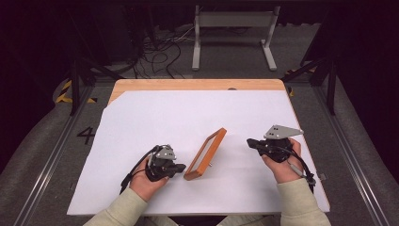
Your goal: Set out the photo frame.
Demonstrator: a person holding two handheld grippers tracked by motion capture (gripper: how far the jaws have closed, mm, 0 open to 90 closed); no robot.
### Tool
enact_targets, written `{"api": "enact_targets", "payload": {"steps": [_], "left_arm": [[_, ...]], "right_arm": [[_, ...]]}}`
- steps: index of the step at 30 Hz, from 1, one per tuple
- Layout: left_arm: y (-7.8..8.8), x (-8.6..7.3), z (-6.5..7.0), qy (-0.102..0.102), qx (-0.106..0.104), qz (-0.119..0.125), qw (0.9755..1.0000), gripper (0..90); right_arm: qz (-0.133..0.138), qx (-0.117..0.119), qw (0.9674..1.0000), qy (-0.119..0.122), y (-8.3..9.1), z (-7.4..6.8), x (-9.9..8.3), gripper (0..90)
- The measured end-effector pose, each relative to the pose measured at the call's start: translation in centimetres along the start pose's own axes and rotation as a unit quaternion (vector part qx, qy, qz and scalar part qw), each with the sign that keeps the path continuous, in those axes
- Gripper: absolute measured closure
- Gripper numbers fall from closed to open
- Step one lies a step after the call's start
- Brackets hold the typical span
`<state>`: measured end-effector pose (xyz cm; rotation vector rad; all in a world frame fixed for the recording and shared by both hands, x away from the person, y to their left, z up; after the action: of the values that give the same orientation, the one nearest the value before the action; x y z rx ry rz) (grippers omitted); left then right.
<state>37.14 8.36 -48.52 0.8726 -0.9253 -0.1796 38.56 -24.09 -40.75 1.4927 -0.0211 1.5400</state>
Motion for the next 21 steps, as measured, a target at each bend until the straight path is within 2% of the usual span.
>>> {"api": "enact_targets", "payload": {"steps": [1,2,3,6,8,9,10,11,15,18,21], "left_arm": [[-0.2,0.0,0.1,-0.008,0.0,-0.006,0.9999,90.0],[-0.3,-0.1,0.3,-0.005,0.0,-0.012,0.9999,90.0],[-0.3,0.0,0.2,-0.015,0.005,-0.01,0.9998,90.0],[-0.4,-0.1,0.2,-0.002,-0.007,-0.011,0.9999,90.0],[-0.5,0.0,0.4,-0.011,-0.016,-0.012,0.9997,90.0],[-0.7,-0.1,0.8,-0.016,-0.026,-0.015,0.9994,90.0],[-0.7,-0.1,0.8,-0.016,-0.026,-0.015,0.9994,90.0],[-1.0,-0.1,1.5,-0.03,-0.034,-0.019,0.9988,90.0],[-1.5,0.0,2.8,-0.04,-0.053,-0.029,0.9974,90.0],[-2.0,0.0,3.7,-0.052,-0.06,-0.033,0.9963,90.0],[-2.1,0.1,4.0,-0.055,-0.064,-0.034,0.9958,90.0]], "right_arm": [[0.0,0.0,1.0,-0.001,0.1,0.0,0.0,90.0],[0.0,0.0,1.0,-0.002,0.2,0.0,-0.1,90.0],[0.001,0.0,1.0,-0.003,0.3,0.0,-0.1,90.0],[0.003,-0.002,1.0,-0.005,0.6,0.0,-0.1,90.0],[0.005,-0.002,1.0,-0.005,0.8,0.0,-0.2,90.0],[0.006,-0.002,1.0,-0.006,0.9,0.0,-0.2,90.0],[0.006,-0.002,1.0,-0.007,0.9,0.0,-0.2,90.0],[0.006,-0.002,1.0,-0.008,1.0,0.0,-0.2,90.0],[0.007,-0.002,0.9999,-0.01,1.1,0.1,-0.2,90.0],[0.01,-0.003,0.9999,-0.011,1.3,0.0,-0.1,90.0],[0.011,-0.002,0.9999,-0.012,1.4,0.0,-0.1,90.0]]}}
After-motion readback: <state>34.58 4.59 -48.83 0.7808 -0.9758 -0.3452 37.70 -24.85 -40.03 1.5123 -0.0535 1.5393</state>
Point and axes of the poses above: each handheld gripper's, and its own axes: y roughly backward along the jaws, x roughly out of its top, z roughly to its right, the point moved 4 cm from there along -y, roughly forward along the jaws, and after that the axes turned 14 degrees about y, right-handed, at the moved point
